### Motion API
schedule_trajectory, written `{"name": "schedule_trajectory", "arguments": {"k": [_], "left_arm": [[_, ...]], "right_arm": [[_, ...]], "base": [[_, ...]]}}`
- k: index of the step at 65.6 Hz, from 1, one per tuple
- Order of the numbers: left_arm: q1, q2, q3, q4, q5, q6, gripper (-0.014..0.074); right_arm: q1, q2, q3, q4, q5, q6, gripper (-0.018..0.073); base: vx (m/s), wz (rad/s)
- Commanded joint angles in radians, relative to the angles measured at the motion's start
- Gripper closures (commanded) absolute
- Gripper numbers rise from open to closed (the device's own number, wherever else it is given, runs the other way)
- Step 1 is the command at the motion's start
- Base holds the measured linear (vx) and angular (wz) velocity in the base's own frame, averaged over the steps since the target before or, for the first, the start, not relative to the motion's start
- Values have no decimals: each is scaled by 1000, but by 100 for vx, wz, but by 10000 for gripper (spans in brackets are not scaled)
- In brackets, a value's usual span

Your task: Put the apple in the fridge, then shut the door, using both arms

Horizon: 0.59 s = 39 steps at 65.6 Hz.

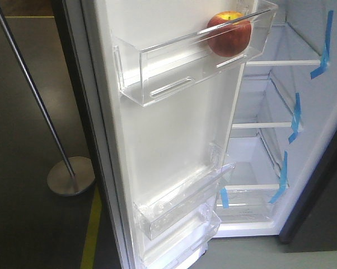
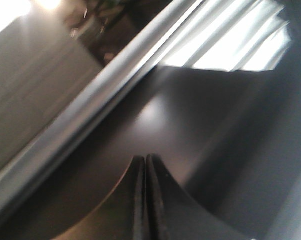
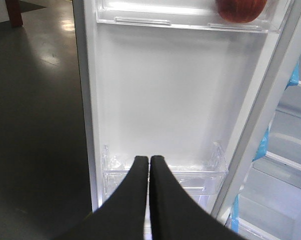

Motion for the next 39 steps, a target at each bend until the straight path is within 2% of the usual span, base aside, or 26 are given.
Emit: {"name": "schedule_trajectory", "arguments": {"k": [1, 9, 20, 25, 28, 33, 39], "left_arm": [[-1, 83, -108, 65, -64, -121, 588], [-1, 193, -196, 145, -63, -228, 533], [-1, 314, -280, 190, -70, -410, 340], [-1, 346, -288, 196, -111, -469, 246], [-1, 363, -292, 227, -145, -508, 203], [-1, 386, -292, 283, -204, -564, 162], [-1, 403, -292, 374, -246, -651, 153]], "right_arm": [[-3, 15, -21, 23, -61, -4, 564], [-3, 15, -21, 25, -60, -3, 564], [-3, 15, -21, 25, -60, -3, 562], [-3, 15, -21, 25, -60, -3, 562], [-3, 15, -21, 25, -61, -3, 562], [-3, 15, -21, 26, -61, -3, 562], [-3, 15, -21, 31, -61, -3, 562]], "base": [[0, 0], [0, 0], [0, 0], [0, 0], [0, 0], [0, 0], [0, 0]]}}
